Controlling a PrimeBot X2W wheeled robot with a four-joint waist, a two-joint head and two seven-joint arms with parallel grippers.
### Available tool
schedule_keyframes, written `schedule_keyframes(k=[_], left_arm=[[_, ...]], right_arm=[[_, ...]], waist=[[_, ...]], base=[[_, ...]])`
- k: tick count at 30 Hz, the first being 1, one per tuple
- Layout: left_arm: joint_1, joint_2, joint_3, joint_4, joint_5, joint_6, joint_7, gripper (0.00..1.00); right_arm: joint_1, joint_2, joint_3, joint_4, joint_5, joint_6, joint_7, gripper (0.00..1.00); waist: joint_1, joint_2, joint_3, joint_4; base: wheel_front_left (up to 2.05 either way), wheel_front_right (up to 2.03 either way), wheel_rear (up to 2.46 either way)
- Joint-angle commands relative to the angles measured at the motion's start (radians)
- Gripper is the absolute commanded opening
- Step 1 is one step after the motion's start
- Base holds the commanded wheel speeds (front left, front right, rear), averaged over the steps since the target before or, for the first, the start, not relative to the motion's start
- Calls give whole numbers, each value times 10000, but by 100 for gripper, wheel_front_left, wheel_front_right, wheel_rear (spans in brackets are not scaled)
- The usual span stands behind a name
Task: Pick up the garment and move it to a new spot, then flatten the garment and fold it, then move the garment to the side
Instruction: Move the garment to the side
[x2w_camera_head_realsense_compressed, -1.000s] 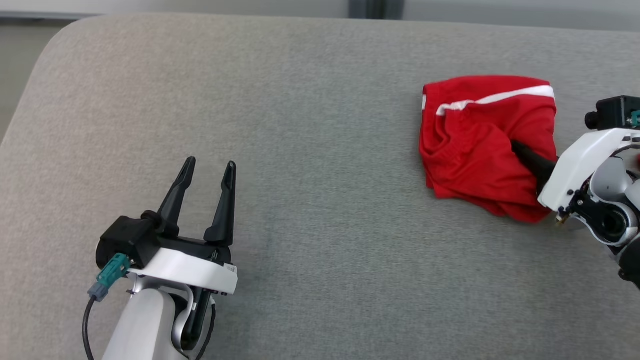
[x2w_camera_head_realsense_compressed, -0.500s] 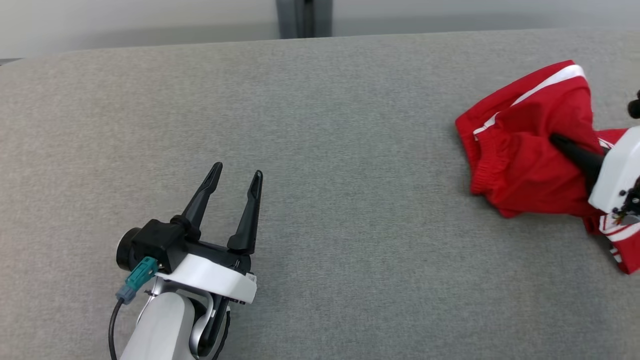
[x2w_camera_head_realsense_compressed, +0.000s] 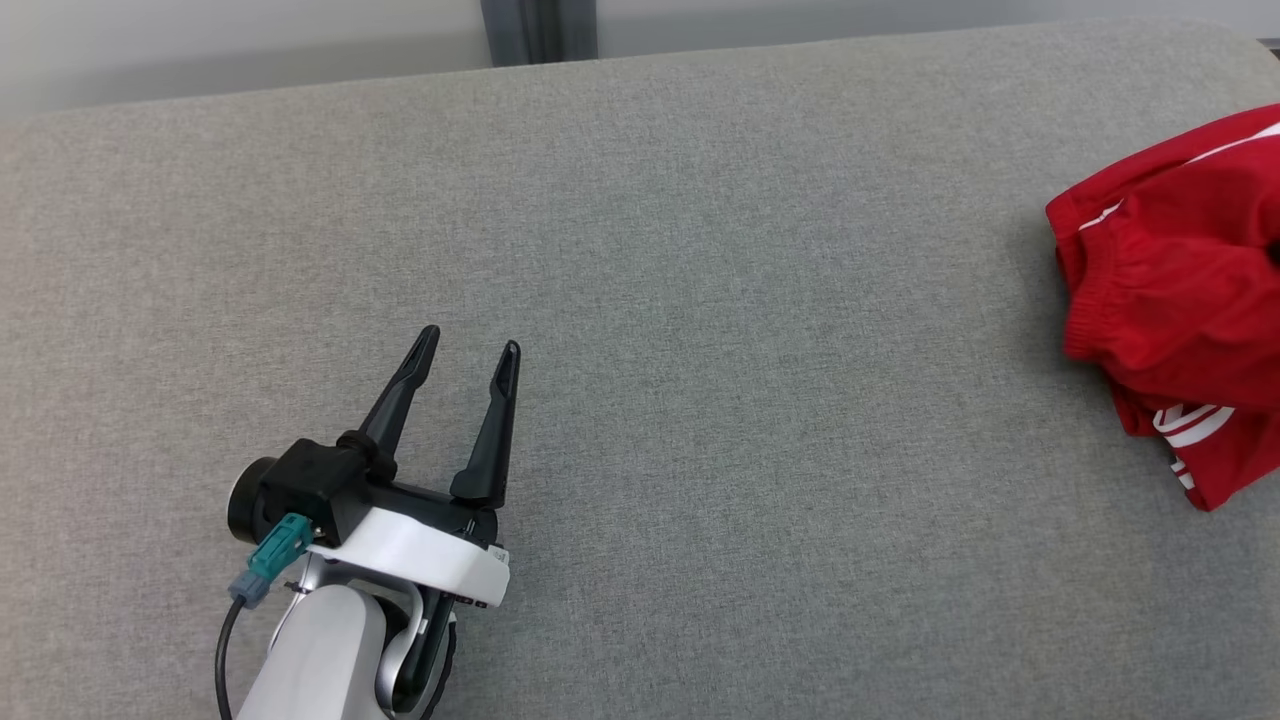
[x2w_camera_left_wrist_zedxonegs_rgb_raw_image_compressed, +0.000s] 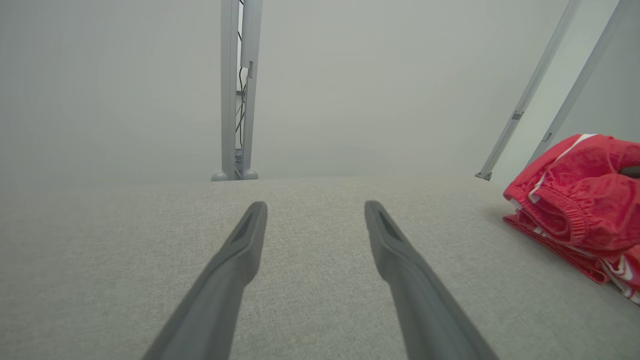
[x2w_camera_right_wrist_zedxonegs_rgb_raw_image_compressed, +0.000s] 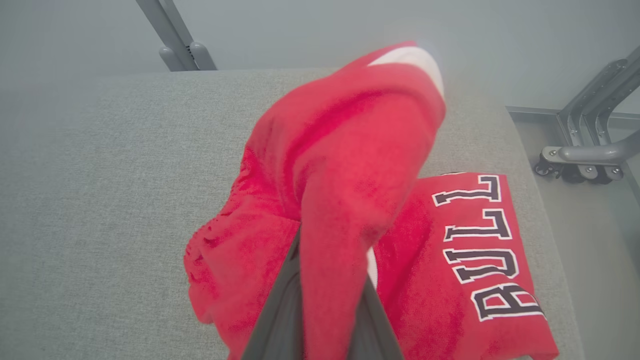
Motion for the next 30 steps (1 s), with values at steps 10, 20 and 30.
schedule_keyframes(k=[10,20,30], left_arm=[[-156,51,104,4,176,-106,-7,100],[-409,49,82,-17,125,-185,-7,100],[-603,49,133,23,169,-217,-7,100]], right_arm=[[-91,-70,273,1572,-1422,-5,-461,0],[-521,637,410,3372,-3026,-5,-958,0],[-879,1463,283,5292,-4167,-5,-1540,0]], waist=[[0,0,239,-176],[0,0,783,-135],[0,0,1257,52]], base=[[0,0,0],[0,0,0],[0,0,0]])
